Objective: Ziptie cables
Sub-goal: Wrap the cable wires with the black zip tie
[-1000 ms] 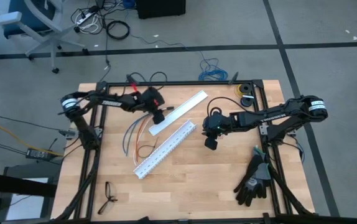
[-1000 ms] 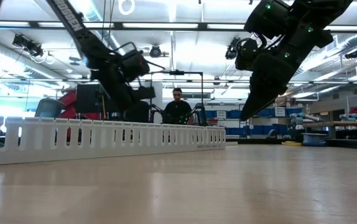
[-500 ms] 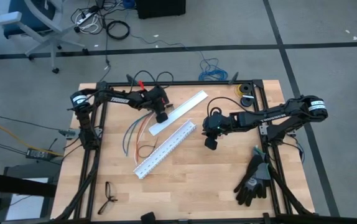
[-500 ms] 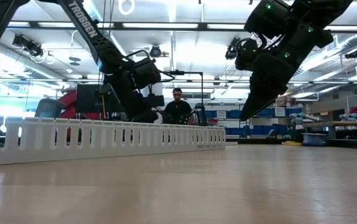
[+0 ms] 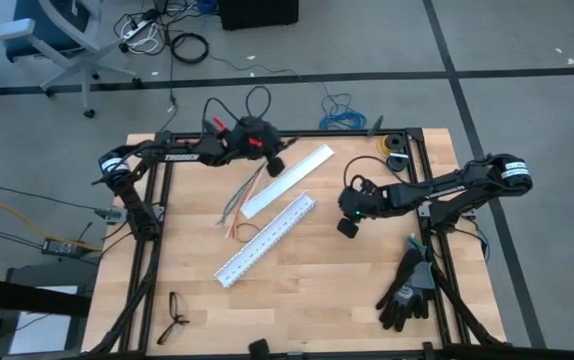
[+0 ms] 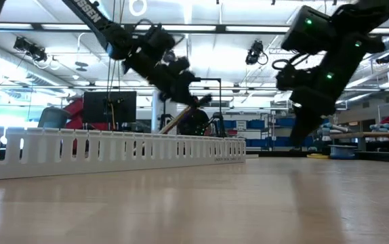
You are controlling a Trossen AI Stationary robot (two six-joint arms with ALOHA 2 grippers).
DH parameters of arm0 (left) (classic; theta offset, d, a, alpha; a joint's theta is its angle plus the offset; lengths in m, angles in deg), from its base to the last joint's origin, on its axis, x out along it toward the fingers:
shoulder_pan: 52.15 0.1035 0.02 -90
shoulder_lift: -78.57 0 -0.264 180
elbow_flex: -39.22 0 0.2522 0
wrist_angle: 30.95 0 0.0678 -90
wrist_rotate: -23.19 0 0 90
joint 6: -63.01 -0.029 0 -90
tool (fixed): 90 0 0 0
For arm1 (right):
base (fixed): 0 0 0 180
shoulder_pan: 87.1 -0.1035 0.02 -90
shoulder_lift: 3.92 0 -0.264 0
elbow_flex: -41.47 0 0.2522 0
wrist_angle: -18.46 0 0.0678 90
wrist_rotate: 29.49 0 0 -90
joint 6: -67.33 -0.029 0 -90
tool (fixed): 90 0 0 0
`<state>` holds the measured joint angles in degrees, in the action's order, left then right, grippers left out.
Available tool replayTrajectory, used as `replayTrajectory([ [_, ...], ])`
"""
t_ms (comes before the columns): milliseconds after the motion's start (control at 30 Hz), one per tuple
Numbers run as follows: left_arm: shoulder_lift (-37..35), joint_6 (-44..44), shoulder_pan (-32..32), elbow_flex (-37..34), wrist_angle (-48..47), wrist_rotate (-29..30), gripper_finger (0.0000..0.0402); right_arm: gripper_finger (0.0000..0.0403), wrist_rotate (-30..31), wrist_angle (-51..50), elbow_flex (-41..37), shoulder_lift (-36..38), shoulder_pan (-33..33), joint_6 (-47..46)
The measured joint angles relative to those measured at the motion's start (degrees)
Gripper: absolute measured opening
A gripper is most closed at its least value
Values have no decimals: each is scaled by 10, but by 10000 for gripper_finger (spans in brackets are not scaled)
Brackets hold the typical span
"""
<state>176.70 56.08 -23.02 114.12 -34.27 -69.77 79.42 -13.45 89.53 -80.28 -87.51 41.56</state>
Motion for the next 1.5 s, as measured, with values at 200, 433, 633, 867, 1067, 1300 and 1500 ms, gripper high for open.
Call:
replayTrajectory([
  [200,0,20,-37,78,55,-61,23,73,0,0,-53,60,-10,-49],
  [433,1,67,-89,115,174,-103,23,73,0,0,-109,150,-22,-98],
  [633,18,116,-140,115,299,-113,23,73,0,-1,-135,209,-22,-115],
  [867,71,153,-201,115,365,-84,23,73,-9,-1,-134,249,-22,-76],
  [1067,116,158,-246,114,420,-23,23,73,-10,2,-133,312,-22,-47],
  [1300,123,148,-250,114,404,19,23,73,-6,88,-128,406,-20,31],
  [1500,123,147,-246,114,395,26,24,73,-12,208,-128,422,-18,114],
])
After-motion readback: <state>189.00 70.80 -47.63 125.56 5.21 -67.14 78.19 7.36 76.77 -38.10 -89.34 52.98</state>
